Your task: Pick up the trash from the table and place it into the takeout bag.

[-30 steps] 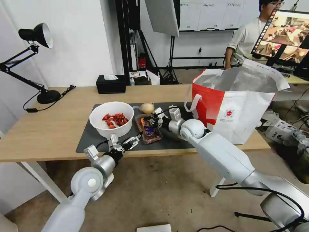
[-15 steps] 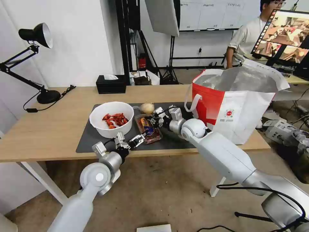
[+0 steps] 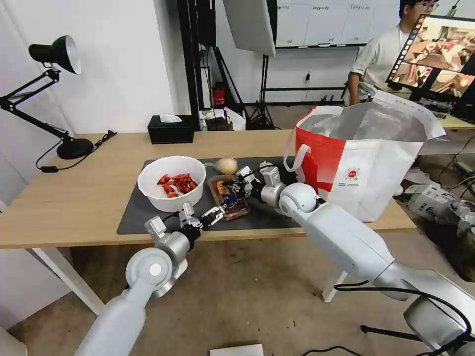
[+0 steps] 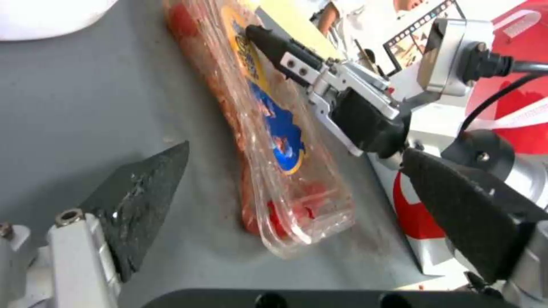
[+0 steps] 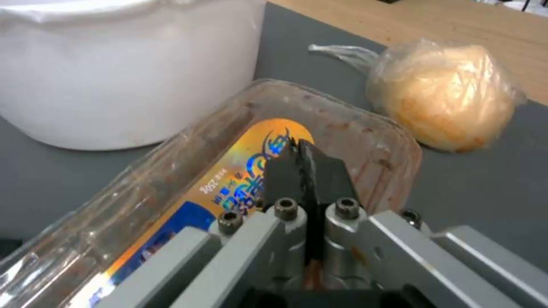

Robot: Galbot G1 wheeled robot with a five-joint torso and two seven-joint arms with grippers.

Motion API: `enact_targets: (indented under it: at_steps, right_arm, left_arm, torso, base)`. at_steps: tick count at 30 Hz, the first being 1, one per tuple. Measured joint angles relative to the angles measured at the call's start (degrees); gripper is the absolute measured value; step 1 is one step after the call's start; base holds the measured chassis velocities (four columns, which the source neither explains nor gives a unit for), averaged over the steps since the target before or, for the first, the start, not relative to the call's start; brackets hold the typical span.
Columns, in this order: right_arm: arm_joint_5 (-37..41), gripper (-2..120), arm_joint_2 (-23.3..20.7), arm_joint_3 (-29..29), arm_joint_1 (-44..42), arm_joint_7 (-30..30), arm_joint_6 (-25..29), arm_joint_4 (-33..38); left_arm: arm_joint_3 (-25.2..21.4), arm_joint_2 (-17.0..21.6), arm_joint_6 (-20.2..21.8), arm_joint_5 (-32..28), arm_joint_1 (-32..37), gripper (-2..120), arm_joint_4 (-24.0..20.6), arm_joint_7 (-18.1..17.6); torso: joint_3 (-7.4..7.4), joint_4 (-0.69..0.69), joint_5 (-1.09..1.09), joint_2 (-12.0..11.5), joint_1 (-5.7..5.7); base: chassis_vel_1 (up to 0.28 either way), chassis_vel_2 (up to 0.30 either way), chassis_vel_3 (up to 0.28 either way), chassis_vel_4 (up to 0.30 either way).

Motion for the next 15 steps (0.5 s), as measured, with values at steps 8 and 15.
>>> enact_targets:
  at_steps: [8, 15]
  right_arm:
    - [-0.1, 0, -0.4, 0.1, -0.7, 0.0, -0.2, 0.5]
    - [-0.1, 0, -0.5, 0.4, -1.1, 0.1, -0.2, 0.6]
  left_arm:
    - [0.6, -0.2, 0.0, 0.1, -0.5, 100, 0.6, -0.3]
    - [1.4, -0.7, 0.3, 0.3, -1.1, 100, 1.1, -1.0]
  torso:
    - [0.0, 0.0, 0.0, 0.0, 0.0]
    - [0.0, 0.0, 0.0, 0.0, 0.0]
  base:
    - [0.0, 0.0, 0.0, 0.0]
    - [0.0, 0.0, 0.0, 0.0]
